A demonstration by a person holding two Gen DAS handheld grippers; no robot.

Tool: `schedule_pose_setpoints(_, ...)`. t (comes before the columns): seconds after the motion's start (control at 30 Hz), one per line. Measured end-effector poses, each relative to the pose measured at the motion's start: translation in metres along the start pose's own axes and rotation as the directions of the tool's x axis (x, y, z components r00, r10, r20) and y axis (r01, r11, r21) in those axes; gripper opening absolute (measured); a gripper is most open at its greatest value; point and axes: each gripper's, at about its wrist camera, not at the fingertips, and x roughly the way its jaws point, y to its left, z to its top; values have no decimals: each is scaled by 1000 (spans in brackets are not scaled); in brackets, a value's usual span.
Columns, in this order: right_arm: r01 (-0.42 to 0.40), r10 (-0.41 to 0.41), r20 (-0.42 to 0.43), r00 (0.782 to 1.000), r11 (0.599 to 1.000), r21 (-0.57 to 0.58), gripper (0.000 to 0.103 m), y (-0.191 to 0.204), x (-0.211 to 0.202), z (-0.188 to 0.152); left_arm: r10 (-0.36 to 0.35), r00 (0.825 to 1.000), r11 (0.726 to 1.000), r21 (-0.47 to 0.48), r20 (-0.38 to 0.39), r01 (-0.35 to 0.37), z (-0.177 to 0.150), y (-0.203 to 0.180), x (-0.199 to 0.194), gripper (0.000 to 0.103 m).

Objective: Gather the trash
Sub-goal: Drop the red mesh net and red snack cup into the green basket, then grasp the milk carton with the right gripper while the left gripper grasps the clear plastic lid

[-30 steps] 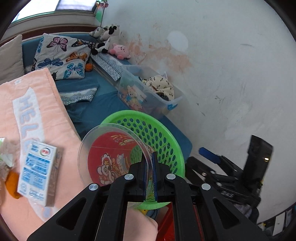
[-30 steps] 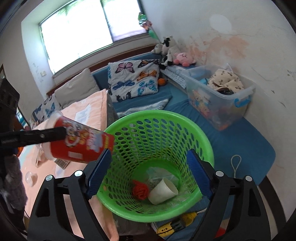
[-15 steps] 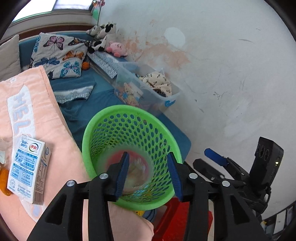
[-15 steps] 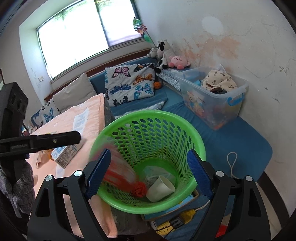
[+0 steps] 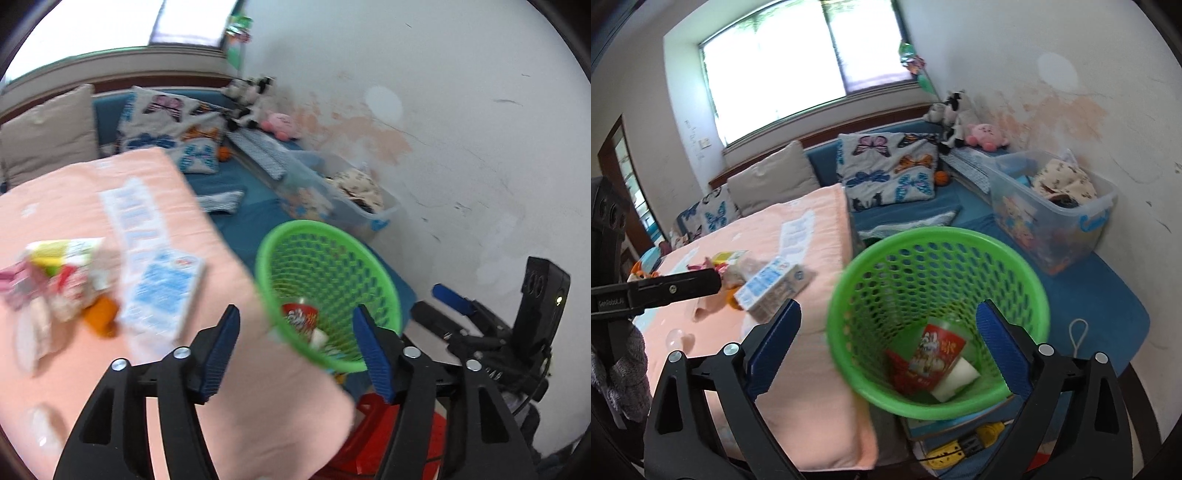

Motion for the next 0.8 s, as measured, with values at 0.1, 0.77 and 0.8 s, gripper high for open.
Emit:
schedule_pose_setpoints(0.1, -29, 29, -5, 1000, 999, -27, 96, 18, 3, 0, 88, 996, 996, -17, 17, -88, -13, 20, -21, 68)
schedule_pose_setpoints(0.77, -157, 148, -99, 984, 983, -96, 96, 109, 47, -13, 411, 908, 888, -192, -77, -418, -106, 165, -76, 79)
schedule_pose_setpoints(0.8, -156, 145, -105, 984, 983, -96, 96, 111, 51, -14, 410, 908, 887, -193, -83, -419, -109, 166, -74, 79)
